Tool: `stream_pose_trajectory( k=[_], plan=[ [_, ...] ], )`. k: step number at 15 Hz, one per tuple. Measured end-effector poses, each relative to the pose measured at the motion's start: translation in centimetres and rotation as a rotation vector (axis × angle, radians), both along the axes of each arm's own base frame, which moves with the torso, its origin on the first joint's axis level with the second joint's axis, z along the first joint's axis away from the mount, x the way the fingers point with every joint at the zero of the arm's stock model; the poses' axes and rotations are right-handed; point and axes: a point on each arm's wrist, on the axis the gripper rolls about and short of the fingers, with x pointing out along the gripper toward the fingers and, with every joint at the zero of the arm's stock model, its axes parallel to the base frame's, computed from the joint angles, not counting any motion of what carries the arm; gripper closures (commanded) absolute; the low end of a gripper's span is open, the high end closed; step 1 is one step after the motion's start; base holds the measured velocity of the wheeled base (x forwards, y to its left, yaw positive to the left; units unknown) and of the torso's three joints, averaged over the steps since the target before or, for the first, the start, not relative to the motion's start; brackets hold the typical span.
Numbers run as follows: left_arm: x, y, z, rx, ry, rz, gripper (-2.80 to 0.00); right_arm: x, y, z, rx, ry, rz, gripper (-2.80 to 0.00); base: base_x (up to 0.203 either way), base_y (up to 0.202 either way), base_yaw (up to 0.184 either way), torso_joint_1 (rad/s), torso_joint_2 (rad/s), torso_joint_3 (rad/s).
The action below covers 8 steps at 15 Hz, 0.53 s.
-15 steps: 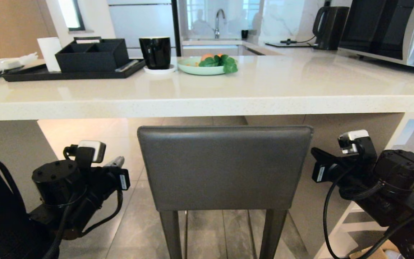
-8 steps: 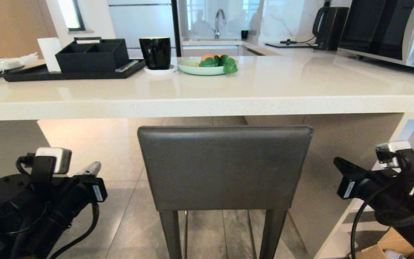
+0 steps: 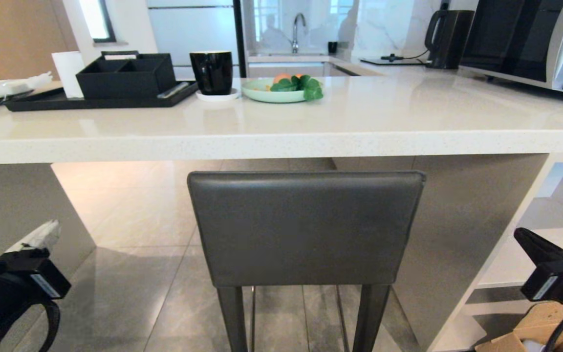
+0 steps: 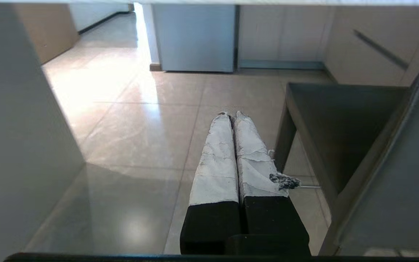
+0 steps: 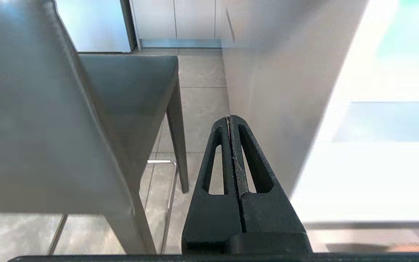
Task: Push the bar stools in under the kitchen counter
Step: Push the blue chair back under the dining table
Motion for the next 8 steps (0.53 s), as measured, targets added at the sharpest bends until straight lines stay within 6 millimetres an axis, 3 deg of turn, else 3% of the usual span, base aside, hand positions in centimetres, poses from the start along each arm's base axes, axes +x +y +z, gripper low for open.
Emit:
stream_pose_trajectory(
  k=[4, 8],
  plan=[
    [-2.9, 1.4, 1.5, 0.017, -0.031, 0.07, 0.0, -2.4, -0.8, 2.7, 0.004, -0.046, -0.027, 0.0, 0.0, 0.0, 0.0, 0.0, 0.0, 0.0],
    [-6.2, 2.6, 2.1, 0.03, -0.078, 0.145, 0.0, -7.3, -1.8, 5.3, 0.002, -0.046, -0.046, 0.0, 0.0, 0.0, 0.0, 0.0, 0.0, 0.0]
  ],
)
